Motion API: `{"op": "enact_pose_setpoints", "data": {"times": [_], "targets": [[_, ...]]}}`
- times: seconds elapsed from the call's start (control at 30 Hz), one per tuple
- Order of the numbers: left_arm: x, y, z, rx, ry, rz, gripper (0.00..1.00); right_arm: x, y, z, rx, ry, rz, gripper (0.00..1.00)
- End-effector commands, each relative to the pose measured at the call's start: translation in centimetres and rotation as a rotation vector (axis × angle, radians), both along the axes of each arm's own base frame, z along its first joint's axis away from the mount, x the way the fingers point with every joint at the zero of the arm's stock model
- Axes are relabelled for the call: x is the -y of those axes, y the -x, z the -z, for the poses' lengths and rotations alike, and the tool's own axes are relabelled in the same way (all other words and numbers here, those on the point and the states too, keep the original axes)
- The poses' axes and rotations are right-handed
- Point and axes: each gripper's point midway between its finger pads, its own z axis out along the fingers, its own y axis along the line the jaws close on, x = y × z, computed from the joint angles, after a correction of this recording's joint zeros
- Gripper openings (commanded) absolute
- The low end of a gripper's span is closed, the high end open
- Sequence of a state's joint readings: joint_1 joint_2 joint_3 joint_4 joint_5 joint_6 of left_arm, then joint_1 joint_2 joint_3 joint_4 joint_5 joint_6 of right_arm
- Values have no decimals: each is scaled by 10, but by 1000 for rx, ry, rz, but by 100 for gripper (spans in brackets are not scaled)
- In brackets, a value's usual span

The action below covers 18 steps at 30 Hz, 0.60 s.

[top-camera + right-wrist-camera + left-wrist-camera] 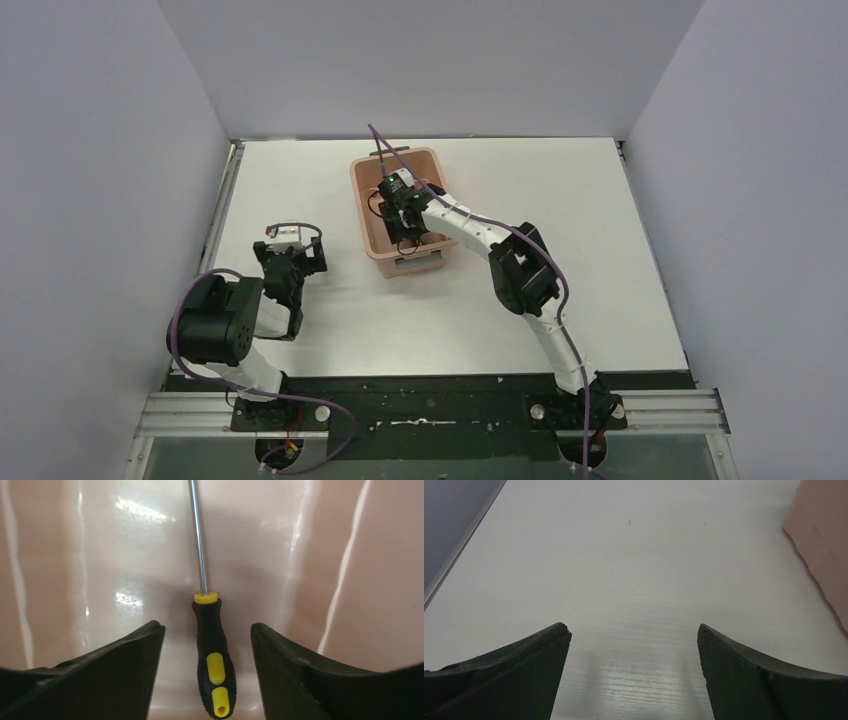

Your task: Put the screwdriver in the bin

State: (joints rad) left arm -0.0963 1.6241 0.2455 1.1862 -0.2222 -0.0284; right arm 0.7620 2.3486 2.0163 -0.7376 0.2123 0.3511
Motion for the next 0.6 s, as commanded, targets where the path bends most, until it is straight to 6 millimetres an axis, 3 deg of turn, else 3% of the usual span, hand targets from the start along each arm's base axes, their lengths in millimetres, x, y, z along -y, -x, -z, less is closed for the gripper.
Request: {"op": "enact_pose_setpoints", "data": {"times": [0.0, 0.13, 0.27, 0.37, 0.47, 0.57], "targets": [[2, -5, -13, 47, 1, 15, 97, -13, -20, -107, 191, -132, 12, 72], [1, -5, -14, 47, 1, 14, 97, -12, -19, -174, 287, -207, -4, 98], [2, -5, -13, 47, 1, 14, 97, 7, -10, -244, 407, -269, 9, 100], [2, -5, -14, 48, 1, 15, 97, 36, -4, -284, 512, -287, 57, 100], [2, -5, -14, 47, 1, 16, 97, 85, -5, -299, 580, -301, 143, 100], [2, -5, -13, 46, 1, 15, 97, 160, -13, -277, 572, -281, 272, 100]]}}
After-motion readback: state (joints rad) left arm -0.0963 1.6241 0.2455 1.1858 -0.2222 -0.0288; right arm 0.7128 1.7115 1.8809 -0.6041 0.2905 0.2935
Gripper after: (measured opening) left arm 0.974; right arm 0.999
